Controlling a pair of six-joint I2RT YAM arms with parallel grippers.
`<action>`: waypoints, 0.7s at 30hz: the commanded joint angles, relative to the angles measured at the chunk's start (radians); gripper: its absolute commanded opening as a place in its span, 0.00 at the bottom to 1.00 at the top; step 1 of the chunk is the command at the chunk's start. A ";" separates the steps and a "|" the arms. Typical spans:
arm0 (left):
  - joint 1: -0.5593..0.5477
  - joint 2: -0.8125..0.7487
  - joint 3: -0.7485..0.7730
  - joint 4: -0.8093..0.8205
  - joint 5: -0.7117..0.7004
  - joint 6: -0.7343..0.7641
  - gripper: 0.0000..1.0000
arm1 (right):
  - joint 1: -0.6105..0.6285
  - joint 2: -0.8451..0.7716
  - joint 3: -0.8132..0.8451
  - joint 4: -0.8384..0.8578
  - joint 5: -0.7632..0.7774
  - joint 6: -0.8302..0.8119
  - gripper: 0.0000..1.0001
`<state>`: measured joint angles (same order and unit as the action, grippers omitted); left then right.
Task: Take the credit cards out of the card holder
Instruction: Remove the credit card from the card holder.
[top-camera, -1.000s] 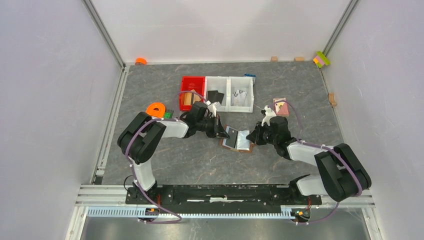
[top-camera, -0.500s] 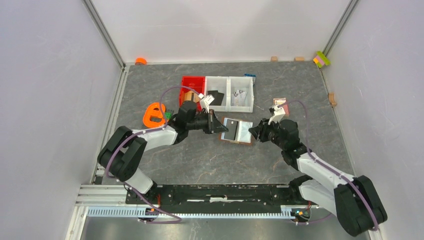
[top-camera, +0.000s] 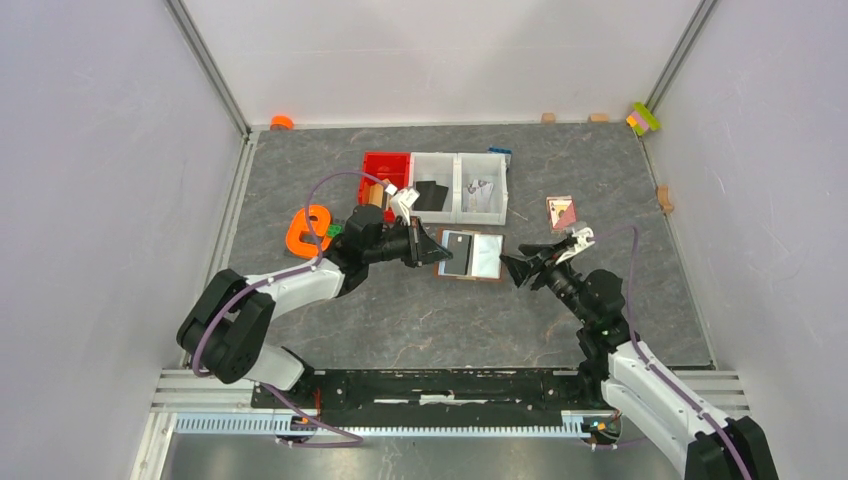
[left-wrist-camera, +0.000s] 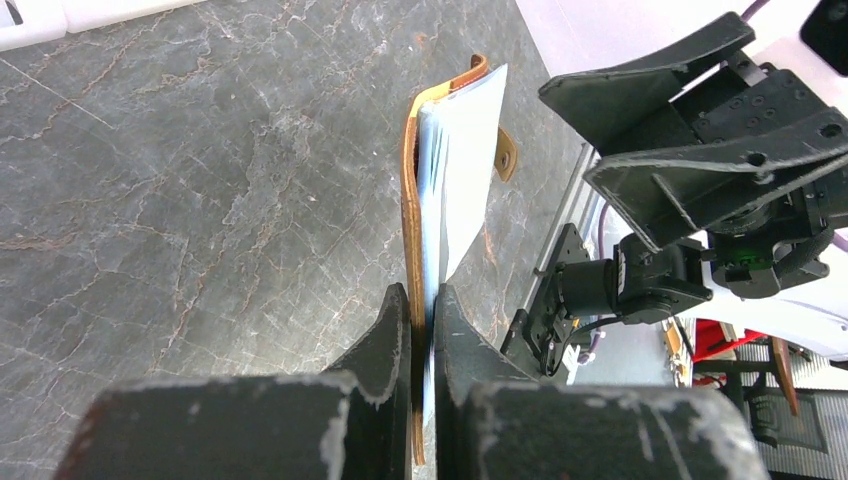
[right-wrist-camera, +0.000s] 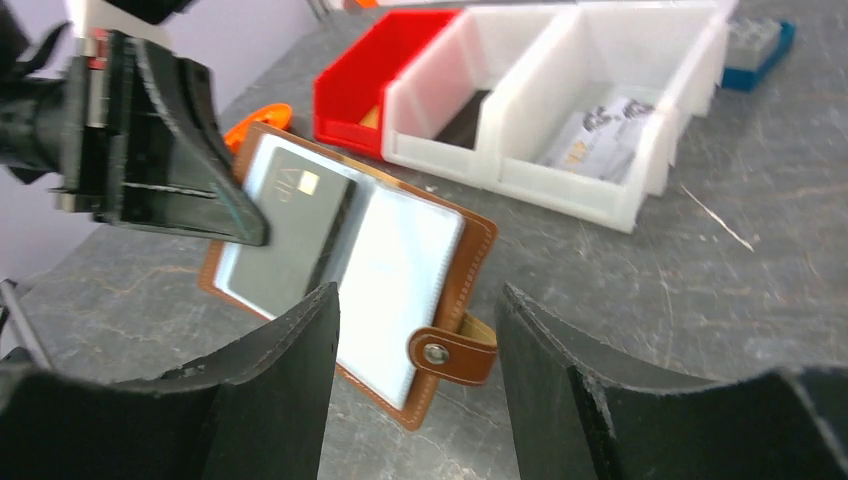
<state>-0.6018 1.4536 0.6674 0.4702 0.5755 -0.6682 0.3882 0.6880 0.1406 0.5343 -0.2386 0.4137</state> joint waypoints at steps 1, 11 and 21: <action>-0.002 -0.020 0.004 0.048 -0.013 0.007 0.02 | 0.001 -0.015 -0.032 0.190 -0.115 0.008 0.63; -0.019 -0.033 -0.009 0.130 0.060 -0.019 0.02 | 0.037 0.143 0.004 0.283 -0.262 0.051 0.52; -0.035 0.009 -0.010 0.271 0.168 -0.089 0.02 | 0.041 0.203 0.011 0.345 -0.325 0.102 0.42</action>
<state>-0.6308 1.4582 0.6605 0.6163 0.6750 -0.7052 0.4248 0.8883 0.1143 0.8074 -0.5274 0.4931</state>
